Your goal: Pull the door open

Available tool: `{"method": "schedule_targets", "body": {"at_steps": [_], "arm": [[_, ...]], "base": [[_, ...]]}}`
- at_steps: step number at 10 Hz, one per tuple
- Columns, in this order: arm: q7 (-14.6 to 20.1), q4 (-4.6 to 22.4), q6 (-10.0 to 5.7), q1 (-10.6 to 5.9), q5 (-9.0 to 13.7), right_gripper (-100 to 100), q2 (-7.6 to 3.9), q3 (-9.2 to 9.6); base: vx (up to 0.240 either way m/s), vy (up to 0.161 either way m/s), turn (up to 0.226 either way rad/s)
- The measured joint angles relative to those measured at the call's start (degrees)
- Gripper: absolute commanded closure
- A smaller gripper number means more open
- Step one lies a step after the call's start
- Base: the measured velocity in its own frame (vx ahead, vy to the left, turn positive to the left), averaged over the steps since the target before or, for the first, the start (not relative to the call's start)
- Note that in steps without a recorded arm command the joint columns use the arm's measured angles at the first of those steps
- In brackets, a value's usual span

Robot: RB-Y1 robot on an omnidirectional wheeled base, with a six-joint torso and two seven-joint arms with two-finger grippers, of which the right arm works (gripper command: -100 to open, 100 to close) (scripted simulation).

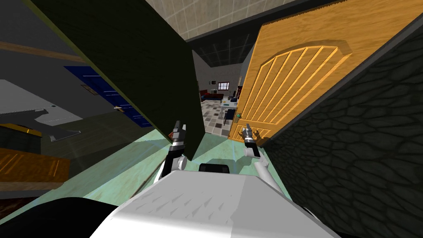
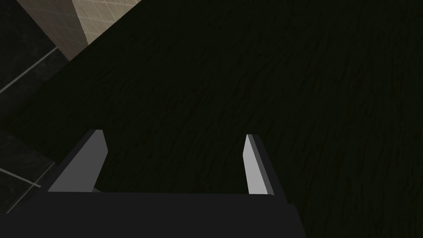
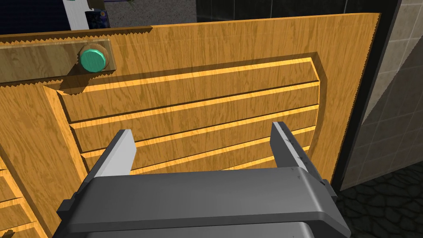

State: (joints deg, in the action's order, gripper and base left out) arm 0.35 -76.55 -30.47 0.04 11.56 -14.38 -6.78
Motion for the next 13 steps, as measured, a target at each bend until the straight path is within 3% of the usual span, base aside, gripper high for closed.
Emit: {"method": "schedule_targets", "body": {"at_steps": [2,5,9,13], "arm": [[0.07,3.30,0.35,-1.92,1.17,-100,-1.09,-0.38],[0.08,6.85,0.31,-3.24,2.21,-100,-1.99,-0.59],[-0.17,15.09,0.07,-7.19,4.47,-100,-3.69,-1.07],[-0.51,20.97,0.68,-9.78,6.41,-100,-5.02,-1.65]], "base": [[0.071,-0.018,0.077],[0.048,-0.016,0.044],[0.090,-0.026,0.090],[0.064,-0.025,0.058]]}}
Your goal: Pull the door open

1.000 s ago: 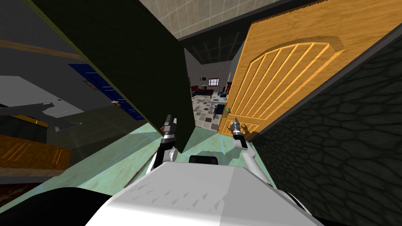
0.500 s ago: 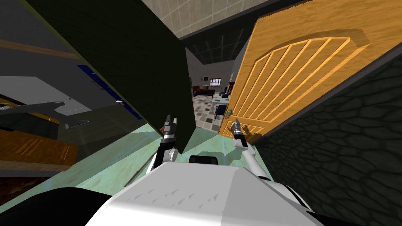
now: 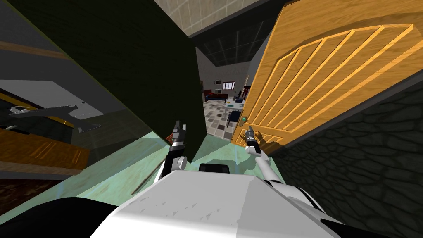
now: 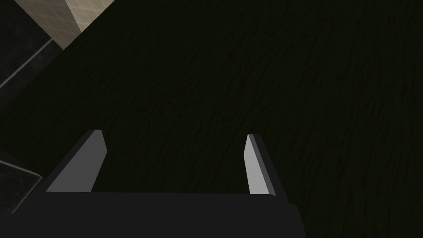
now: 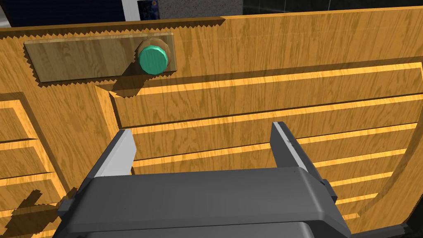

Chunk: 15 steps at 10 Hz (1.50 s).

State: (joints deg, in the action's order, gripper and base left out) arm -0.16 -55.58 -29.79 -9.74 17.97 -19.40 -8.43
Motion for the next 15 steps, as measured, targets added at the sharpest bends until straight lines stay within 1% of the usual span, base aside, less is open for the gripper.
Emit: {"method": "schedule_targets", "body": {"at_steps": [1,2,3,4,5,6,7,8,9,10,12,13,15], "arm": [[-0.07,1.93,0.05,-1.06,0.52,-100,-0.40,-0.12],[0.05,4.53,-0.25,-2.27,1.04,-100,-0.98,-0.12],[0.09,6.42,-0.34,-3.05,1.55,-100,-1.41,-0.22],[-0.13,7.08,0.21,-3.33,2.12,-100,-1.67,-0.52],[-0.17,8.93,0.23,-4.11,2.60,-100,-2.06,-0.57],[-0.06,11.10,-0.09,-5.09,3.01,-100,-2.47,-0.55],[-0.43,12.19,0.43,-5.75,3.71,-100,-2.70,-0.96],[-0.44,13.85,0.35,-6.52,4.00,-100,-3.02,-0.93],[-0.55,14.72,0.53,-6.86,4.47,-100,-3.27,-1.14],[-0.45,16.44,0.47,-7.67,4.84,-100,-3.70,-1.12],[-0.73,18.27,0.73,-8.52,5.58,-100,-4.06,-1.44],[-0.60,19.49,0.58,-9.04,5.81,-100,-4.35,-1.39],[-0.58,19.85,0.47,-9.15,5.85,-100,-4.39,-1.45]], "base": [[0.086,-0.031,0.083],[0.084,-0.037,0.058],[0.098,-0.036,0.068],[0.088,-0.026,0.068],[0.072,-0.025,0.053],[0.091,-0.043,0.069],[0.072,-0.037,0.044],[0.062,-0.033,0.063],[0.062,-0.031,0.064],[0.070,-0.028,0.053],[0.047,-0.018,0.032],[0.021,-0.006,0.008],[0.145,-0.066,0.021]]}}
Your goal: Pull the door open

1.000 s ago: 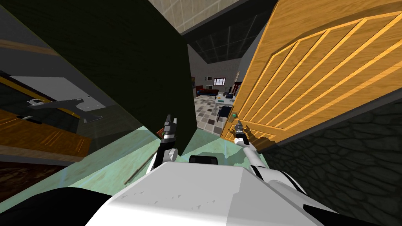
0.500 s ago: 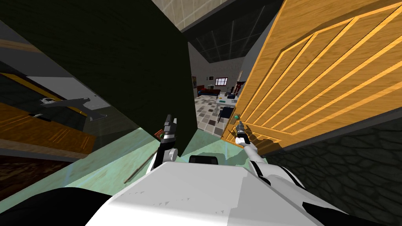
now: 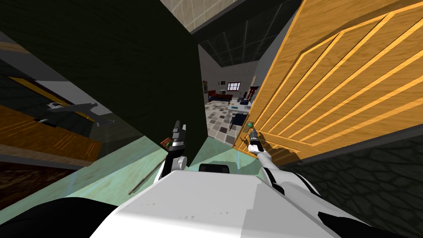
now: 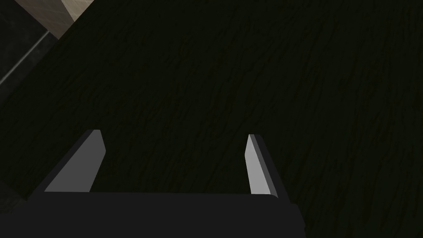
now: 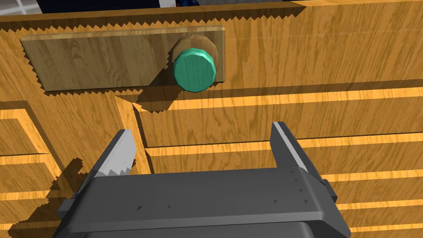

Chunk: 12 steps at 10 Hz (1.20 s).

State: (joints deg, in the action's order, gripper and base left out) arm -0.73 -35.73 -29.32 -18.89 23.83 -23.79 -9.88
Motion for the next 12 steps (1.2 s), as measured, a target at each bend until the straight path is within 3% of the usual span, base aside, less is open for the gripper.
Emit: {"method": "schedule_targets", "body": {"at_steps": [8,9,12], "arm": [[-0.30,0.77,-0.12,-0.25,0.20,-100,-0.20,-0.73],[-0.30,0.80,-0.14,-0.29,0.20,100,-0.22,-0.74],[-0.34,0.80,-0.10,-0.24,0.18,100,-0.23,-0.72]], "base": [[0.156,-0.077,0.021],[0.000,0.000,0.000],[-0.022,0.009,0.001]]}}
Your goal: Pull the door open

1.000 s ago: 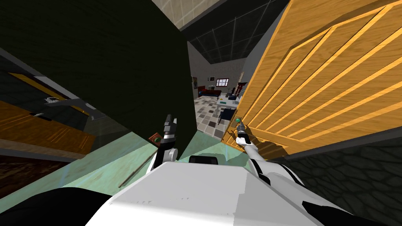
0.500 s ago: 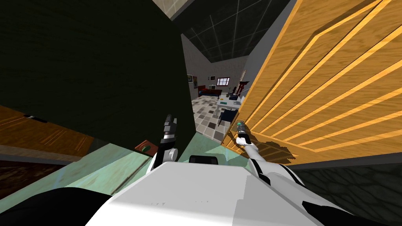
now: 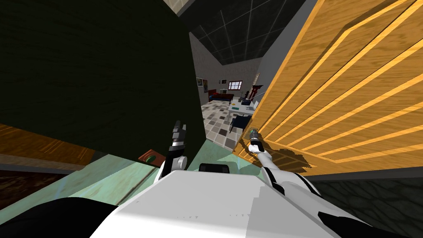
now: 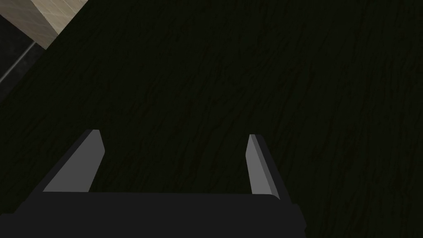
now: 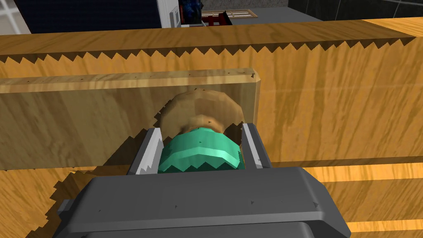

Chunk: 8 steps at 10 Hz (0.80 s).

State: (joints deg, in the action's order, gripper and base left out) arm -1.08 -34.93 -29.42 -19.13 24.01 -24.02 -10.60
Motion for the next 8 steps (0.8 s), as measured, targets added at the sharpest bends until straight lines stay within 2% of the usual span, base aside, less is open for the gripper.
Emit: {"method": "schedule_targets", "body": {"at_steps": [2,3,4,5,7,8], "arm": [[-0.02,0.05,0.05,0.06,-0.02,100,0.07,0.04],[-0.01,0.04,0.05,0.07,-0.01,100,0.09,0.05],[0.06,-0.91,0.27,0.25,-0.14,100,0.14,0.26],[0.56,0.13,-0.25,-0.67,-0.47,100,0.06,0.98],[0.69,-1.93,0.68,-0.02,-0.91,100,0.76,1.90],[1.30,-1.78,0.63,-0.10,-1.32,100,0.87,2.88]], "base": [[0.000,0.000,0.000],[-0.127,-0.034,0.037],[-0.194,-0.044,0.064],[-0.233,-0.082,0.069],[-0.232,-0.077,0.083],[-0.236,-0.058,0.057]]}}
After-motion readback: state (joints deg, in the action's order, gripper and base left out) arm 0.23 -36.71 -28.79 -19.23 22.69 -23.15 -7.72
